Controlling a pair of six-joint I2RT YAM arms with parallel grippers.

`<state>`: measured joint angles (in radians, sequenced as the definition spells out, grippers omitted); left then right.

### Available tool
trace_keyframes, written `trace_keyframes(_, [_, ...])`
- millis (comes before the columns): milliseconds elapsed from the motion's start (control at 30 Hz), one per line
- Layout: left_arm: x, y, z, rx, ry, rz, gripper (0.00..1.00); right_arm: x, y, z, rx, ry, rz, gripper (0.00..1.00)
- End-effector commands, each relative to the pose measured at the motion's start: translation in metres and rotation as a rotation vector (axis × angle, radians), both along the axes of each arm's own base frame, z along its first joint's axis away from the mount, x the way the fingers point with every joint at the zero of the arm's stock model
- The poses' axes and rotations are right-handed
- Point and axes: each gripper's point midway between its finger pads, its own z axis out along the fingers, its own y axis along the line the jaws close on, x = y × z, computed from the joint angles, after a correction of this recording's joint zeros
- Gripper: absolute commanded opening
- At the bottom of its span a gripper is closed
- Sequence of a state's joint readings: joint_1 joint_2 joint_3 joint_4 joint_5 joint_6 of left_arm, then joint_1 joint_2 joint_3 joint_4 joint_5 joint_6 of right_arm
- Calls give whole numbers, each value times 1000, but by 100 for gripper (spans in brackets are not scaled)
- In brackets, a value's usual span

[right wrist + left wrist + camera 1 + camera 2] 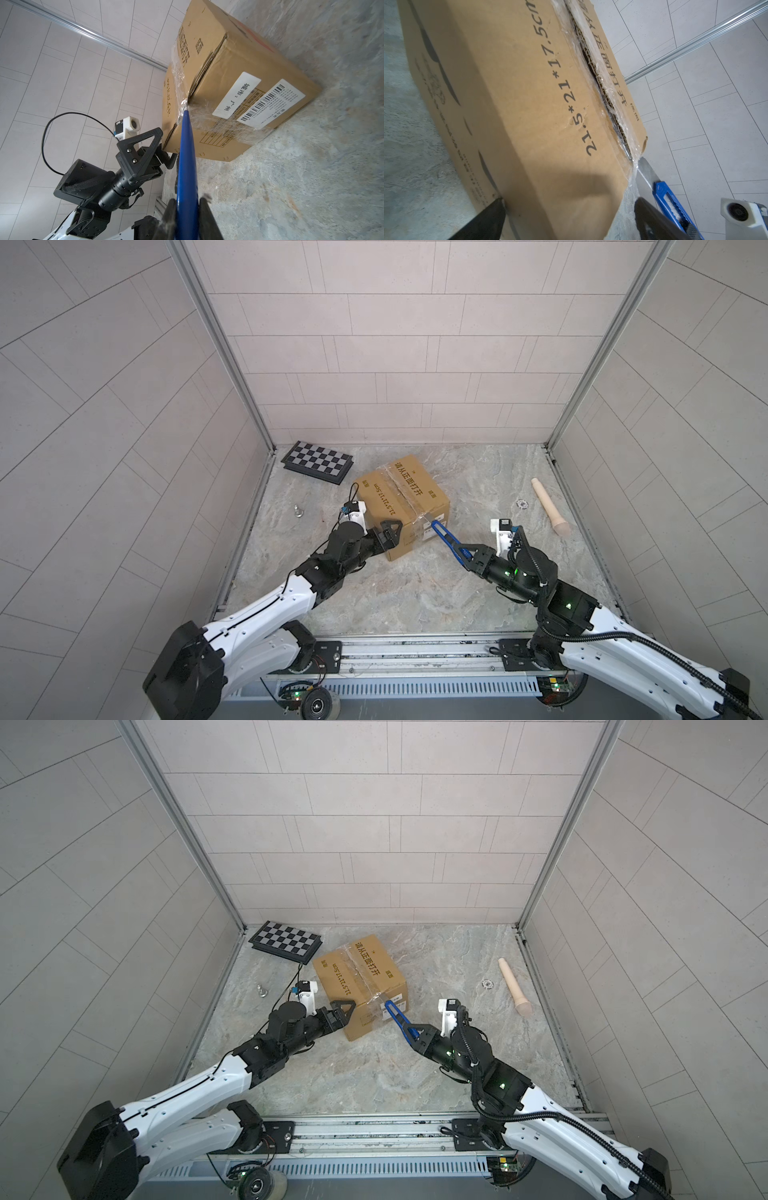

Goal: Unpack the express box

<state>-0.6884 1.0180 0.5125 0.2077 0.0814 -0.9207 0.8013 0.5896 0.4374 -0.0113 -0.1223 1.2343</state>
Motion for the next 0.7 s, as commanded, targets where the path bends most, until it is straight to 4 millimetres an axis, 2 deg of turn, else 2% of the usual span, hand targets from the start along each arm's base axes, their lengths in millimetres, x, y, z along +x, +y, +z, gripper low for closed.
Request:
trace_keyframes(0, [-2,-22,37,-96,-71,-75,100,-17,19,32,121,-73,127,0])
trace_keyframes(167, [-3,-19,27,-69,-57,-67,100,-17,9,72,247,-126,104,0])
trace_keyframes(233, [-3,-18,21,-52,-49,-64,100,-18,7,82,276,-136,100,0])
trace_keyframes(300, [-3,-17,18,-47,-44,-61,100,-18,8,82,287,-129,103,0])
trace_keyframes(467, [-3,-21,26,-60,-55,-75,100,-16,18,61,242,-73,126,0])
trace_keyframes(567, [-3,-22,36,-76,-74,-79,100,-16,21,36,116,-26,135,0])
trace_keyframes(667, [-4,-22,45,-92,-92,-85,100,-14,14,10,-11,17,111,0])
